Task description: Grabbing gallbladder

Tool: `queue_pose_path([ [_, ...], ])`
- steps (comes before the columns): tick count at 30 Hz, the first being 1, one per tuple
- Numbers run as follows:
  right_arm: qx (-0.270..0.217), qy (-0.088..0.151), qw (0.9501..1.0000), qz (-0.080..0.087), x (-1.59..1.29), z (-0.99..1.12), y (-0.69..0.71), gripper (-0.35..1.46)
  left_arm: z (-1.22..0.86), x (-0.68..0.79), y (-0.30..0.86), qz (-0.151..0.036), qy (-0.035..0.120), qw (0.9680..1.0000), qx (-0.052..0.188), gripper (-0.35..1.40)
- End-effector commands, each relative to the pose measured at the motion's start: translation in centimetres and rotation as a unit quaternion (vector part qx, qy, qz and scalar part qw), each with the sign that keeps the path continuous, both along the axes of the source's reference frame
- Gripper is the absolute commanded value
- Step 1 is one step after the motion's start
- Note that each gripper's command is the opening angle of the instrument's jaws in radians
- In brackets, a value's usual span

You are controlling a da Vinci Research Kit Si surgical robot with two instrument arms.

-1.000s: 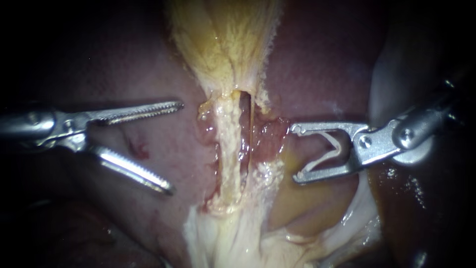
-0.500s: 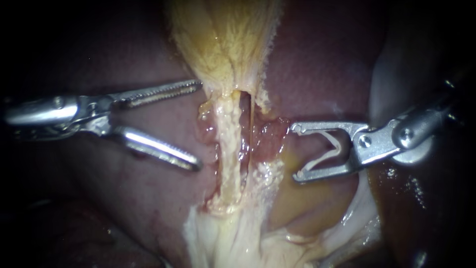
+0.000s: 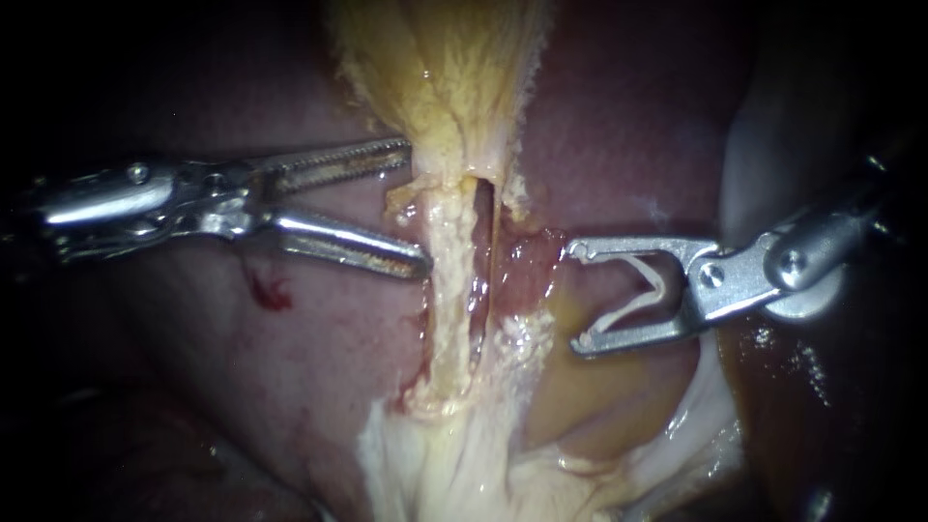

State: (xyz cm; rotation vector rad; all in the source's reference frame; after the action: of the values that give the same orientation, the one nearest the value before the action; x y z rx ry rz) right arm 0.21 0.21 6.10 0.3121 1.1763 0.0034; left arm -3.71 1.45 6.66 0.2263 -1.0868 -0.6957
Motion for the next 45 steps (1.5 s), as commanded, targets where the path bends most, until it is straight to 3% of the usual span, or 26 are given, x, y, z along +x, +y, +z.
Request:
queue_pose_path([
  [1, 0.0, 0.0, 1.0, 0.0, 0.0, 0.0, 0.0, 0.5, 0.0, 0.01, 0.0, -0.003, 0.001, 1.0, 0.004, 0.32],
  [4, 0.0, 0.0, 1.0, 0.0, 0.0, 0.0, 0.0, 0.5, -0.01, 0.03, 0.0, -0.008, 0.008, 0.9999, 0.01, 0.05],
  [6, 0.0, 0.0, 1.0, 0.0, 0.0, 0.0, 0.0, 0.5, -0.01, 0.05, 0.0, -0.011, 0.011, 0.9998, 0.01, -0.03],
  [9, 0.0, 0.0, 1.0, 0.0, 0.0, 0.0, 0.0, 0.5, -0.02, 0.08, 0.0, -0.013, 0.019, 0.9997, 0.012, -0.33],
  [10, 0.0, 0.0, 1.0, 0.0, 0.0, 0.0, 0.0, 0.5, -0.03, 0.09, 0.0, -0.017, 0.022, 0.9995, 0.018, -0.35],
  [20, 0.0, 0.0, 1.0, 0.0, 0.0, 0.0, 0.0, 0.5, -0.13, 0.2, 0.04, -0.034, 0.03, 0.9983, 0.036, -0.35],
  [36, 0.0, 0.0, 1.0, 0.0, 0.0, 0.0, 0.0, 0.5, -0.73, 0.73, 0.2, -0.044, 0.026, 0.9966, 0.064, -0.35],
  [45, 0.0, 0.0, 1.0, 0.0, 0.0, 0.0, 0.0, 0.5, -1.03, 0.84, 0.34, -0.056, 0.026, 0.9955, 0.072, -0.35],
])
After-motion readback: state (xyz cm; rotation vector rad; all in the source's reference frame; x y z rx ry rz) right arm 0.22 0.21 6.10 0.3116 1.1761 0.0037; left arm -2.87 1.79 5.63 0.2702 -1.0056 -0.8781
